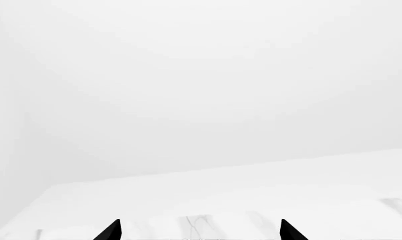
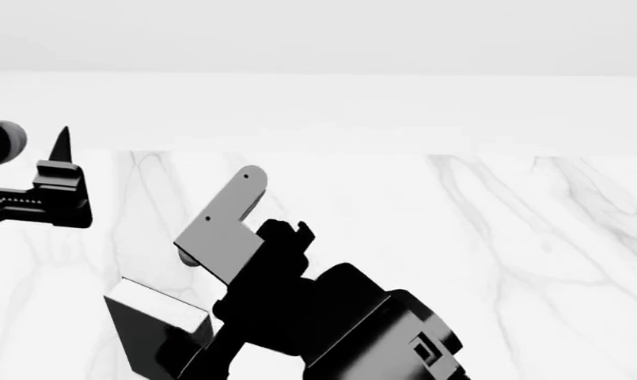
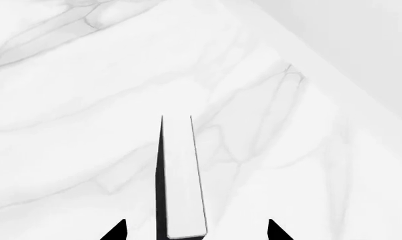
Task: Pick up the book on the left and place it on top of the shelf.
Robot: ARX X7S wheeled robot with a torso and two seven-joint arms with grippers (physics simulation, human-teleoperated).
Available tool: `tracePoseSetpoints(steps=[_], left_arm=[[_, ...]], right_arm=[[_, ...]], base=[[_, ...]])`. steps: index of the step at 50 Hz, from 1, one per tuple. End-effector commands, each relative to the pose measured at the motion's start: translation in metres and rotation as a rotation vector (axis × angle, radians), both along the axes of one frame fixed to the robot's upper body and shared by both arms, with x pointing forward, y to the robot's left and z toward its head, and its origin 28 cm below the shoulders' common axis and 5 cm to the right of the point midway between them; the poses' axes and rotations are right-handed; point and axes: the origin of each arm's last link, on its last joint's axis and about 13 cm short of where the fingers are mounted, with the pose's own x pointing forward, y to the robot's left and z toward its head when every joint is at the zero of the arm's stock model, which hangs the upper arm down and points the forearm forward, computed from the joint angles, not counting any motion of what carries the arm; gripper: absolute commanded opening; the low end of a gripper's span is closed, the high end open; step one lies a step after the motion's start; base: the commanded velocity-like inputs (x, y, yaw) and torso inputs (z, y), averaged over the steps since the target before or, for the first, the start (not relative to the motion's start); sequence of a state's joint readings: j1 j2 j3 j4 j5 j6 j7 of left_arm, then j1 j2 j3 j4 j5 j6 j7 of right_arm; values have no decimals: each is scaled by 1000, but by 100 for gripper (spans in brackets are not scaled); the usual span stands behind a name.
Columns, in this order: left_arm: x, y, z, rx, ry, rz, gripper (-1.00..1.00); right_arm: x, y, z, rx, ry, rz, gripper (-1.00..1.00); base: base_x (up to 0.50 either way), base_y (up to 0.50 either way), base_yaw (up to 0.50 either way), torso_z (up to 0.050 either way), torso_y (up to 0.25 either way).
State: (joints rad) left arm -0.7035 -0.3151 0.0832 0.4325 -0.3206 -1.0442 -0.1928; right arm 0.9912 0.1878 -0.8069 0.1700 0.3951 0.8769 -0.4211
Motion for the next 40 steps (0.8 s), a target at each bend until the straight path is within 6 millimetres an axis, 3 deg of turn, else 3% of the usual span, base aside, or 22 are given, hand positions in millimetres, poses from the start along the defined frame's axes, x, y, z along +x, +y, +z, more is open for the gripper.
tracePoseSetpoints(steps=[1,26,35,36,40], left_arm=[[1,-2,-1,3,5,-7,100],[-2,0,-1,4,0,-5,100],[-2,1,-1,5,1,-3,100],[-2,1,-2,4,1,-2,100],[-2,1,-2,4,2,-2,100]], right_arm=[[9,12,-15,-14,28,14,100],[24,19,-54,-96,106,-4,100],[25,19,-57,-101,101,-14,100],[23,19,-56,-91,90,16,-100],[20,19,-58,-96,96,18,-100]], base=[[0,0,0,0,0],[0,0,0,0,0],[0,0,0,0,0],[0,0,0,0,0],[0,0,0,0,0]])
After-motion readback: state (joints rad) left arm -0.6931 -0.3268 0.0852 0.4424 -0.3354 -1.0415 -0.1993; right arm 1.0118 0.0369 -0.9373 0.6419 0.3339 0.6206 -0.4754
